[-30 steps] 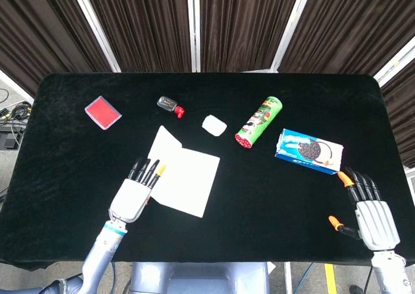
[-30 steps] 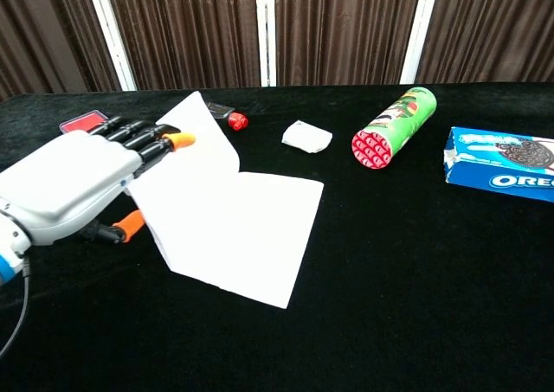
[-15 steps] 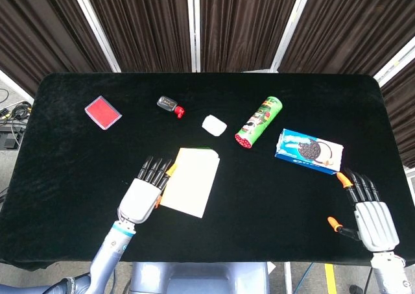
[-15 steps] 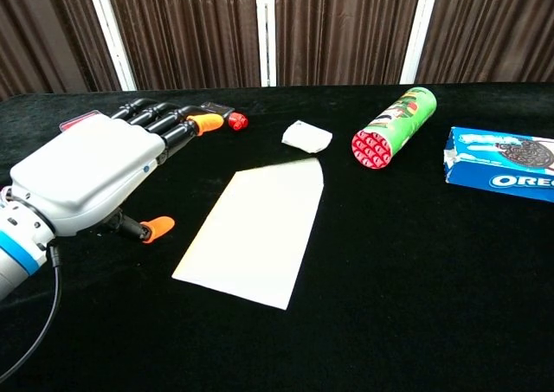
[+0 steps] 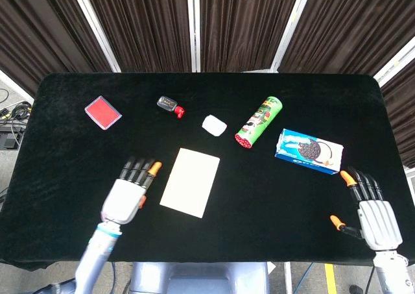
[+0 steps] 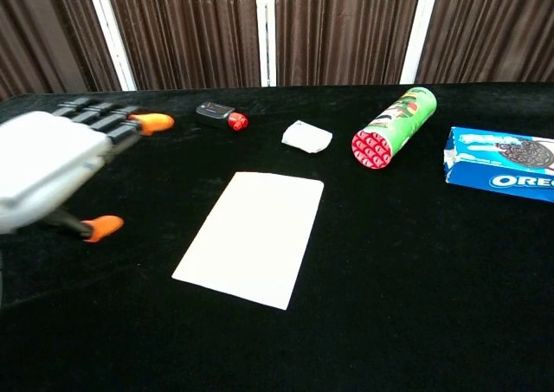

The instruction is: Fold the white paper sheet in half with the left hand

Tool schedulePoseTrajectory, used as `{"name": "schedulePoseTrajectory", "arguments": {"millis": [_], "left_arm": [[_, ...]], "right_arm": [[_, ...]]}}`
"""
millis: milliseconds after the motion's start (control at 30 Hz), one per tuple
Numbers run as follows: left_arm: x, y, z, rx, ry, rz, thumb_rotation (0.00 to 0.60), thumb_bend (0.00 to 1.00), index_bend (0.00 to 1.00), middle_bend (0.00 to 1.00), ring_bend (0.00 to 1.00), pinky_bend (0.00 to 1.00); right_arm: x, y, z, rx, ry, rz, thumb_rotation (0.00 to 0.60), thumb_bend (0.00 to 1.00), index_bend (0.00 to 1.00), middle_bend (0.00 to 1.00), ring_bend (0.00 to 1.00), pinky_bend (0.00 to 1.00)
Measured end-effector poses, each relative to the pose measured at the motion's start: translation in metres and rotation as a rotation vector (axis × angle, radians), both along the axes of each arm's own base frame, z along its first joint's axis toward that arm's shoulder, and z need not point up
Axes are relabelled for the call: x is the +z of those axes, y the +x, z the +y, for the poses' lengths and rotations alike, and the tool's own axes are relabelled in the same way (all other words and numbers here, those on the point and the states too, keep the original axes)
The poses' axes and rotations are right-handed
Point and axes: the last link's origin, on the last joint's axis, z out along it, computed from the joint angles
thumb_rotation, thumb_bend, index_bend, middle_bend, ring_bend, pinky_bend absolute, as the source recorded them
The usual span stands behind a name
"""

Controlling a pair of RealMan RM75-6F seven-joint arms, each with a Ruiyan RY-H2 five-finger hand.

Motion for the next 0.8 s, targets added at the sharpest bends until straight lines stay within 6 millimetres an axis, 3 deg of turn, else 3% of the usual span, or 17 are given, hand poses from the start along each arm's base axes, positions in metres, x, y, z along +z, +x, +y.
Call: {"name": "schedulePoseTrajectory", "arguments": {"millis": [233, 567, 800], "left_arm": [[0.048, -0.041, -0.015, 0.106, 0.079, -0.031, 0.600, 0.26, 0.00, 0.00, 0.00, 0.00], [0.090, -0.101, -0.048, 0.247, 0.123, -0.105, 0.600, 0.26, 0.00, 0.00, 0.00, 0.00], [0.115, -0.118, -0.062, 0.267, 0.186, -0.133, 0.600, 0.26, 0.00, 0.00, 0.00, 0.00]], "right_arm": [[-0.003, -0.002, -0.001, 0.000, 0.023, 0.020, 0.600, 0.08, 0.00, 0.00, 0.00, 0.00], [-0.012, -0.003, 0.000, 0.014, 0.056, 0.079, 0.600, 0.08, 0.00, 0.00, 0.00, 0.00], [-0.016, -0.003, -0.001, 0.026, 0.063, 0.093, 0.600, 0.09, 0.00, 0.00, 0.00, 0.00]]}}
